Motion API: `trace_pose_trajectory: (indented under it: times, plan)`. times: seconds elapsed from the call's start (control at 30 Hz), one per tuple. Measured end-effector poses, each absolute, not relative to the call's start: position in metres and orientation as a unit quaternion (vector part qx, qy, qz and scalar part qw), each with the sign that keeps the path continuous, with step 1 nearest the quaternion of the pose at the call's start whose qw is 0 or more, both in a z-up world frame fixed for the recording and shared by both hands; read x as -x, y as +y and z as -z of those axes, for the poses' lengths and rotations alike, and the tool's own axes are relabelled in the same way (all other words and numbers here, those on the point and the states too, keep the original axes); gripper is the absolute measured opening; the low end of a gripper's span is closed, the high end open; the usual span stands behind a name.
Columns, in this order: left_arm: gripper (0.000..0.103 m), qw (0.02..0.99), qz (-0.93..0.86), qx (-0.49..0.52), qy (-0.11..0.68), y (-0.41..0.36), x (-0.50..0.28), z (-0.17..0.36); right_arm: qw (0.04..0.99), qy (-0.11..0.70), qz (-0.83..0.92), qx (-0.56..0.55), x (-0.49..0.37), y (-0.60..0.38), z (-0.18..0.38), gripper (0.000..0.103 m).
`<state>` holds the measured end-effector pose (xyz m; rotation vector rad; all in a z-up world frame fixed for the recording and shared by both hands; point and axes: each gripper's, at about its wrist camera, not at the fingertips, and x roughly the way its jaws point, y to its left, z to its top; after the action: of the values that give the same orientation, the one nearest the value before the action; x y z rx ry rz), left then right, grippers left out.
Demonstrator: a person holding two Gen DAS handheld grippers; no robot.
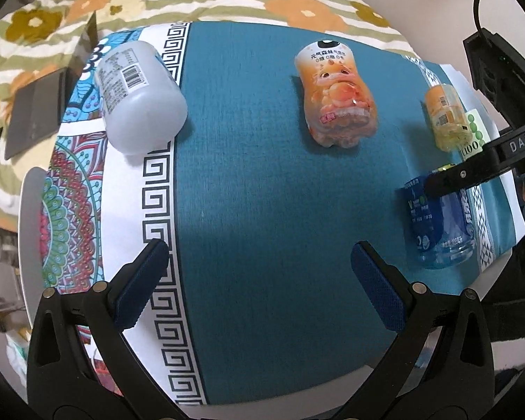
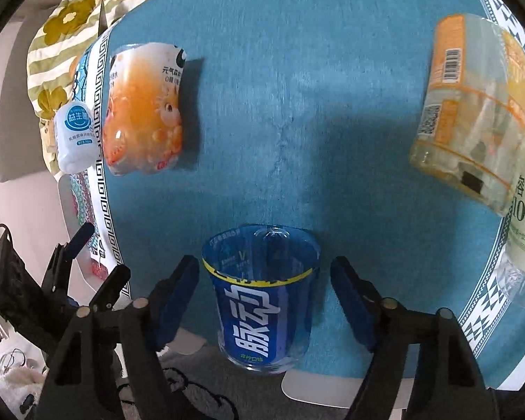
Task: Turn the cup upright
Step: 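Grasp the blue cup with the right gripper, then rotate the blue cup with the right gripper until its rim faces up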
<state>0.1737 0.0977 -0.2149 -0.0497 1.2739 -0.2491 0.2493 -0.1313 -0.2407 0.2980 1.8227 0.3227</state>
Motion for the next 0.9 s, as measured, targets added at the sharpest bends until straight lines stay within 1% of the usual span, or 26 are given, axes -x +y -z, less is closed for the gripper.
trace_pose_trajectory:
  times: [0.1, 0.33, 0.47, 0.6, 0.7, 0.8, 0.9]
  plan:
    - [0.103, 0.796, 0.115, 0.027, 0.593, 0.098, -0.174, 0.215, 0.587, 0.786, -0.143, -0.132, -0.249, -0.131, 0.243, 0.059]
    - [0.103, 0.798, 0.114, 0.031, 0.591, 0.1, -0.174, 0.21, 0.597, 0.779, -0.147, -0.124, -0.245, -0.128, 0.24, 0.058]
    - [0.103, 0.803, 0.114, 0.027, 0.585, 0.1, -0.172, 0.201, 0.624, 0.756, -0.147, -0.135, -0.243, -0.132, 0.218, 0.057]
    - [0.103, 0.807, 0.112, 0.029, 0.579, 0.102, -0.171, 0.193, 0.709, 0.675, -0.12, -0.163, -0.234, -0.149, 0.174, 0.057]
    - [0.103, 0.808, 0.11, 0.028, 0.577, 0.1, -0.172, 0.189, 0.787, 0.578, -0.083, -0.198, -0.213, -0.155, 0.152, 0.058]
    - [0.103, 0.811, 0.106, 0.016, 0.575, 0.097, -0.172, 0.187, 0.846, 0.492, -0.045, -0.201, -0.195, -0.152, 0.154, 0.058]
    - [0.103, 0.813, 0.102, 0.006, 0.574, 0.097, -0.171, 0.187, 0.884, 0.435, -0.013, -0.169, -0.188, -0.147, 0.165, 0.058]
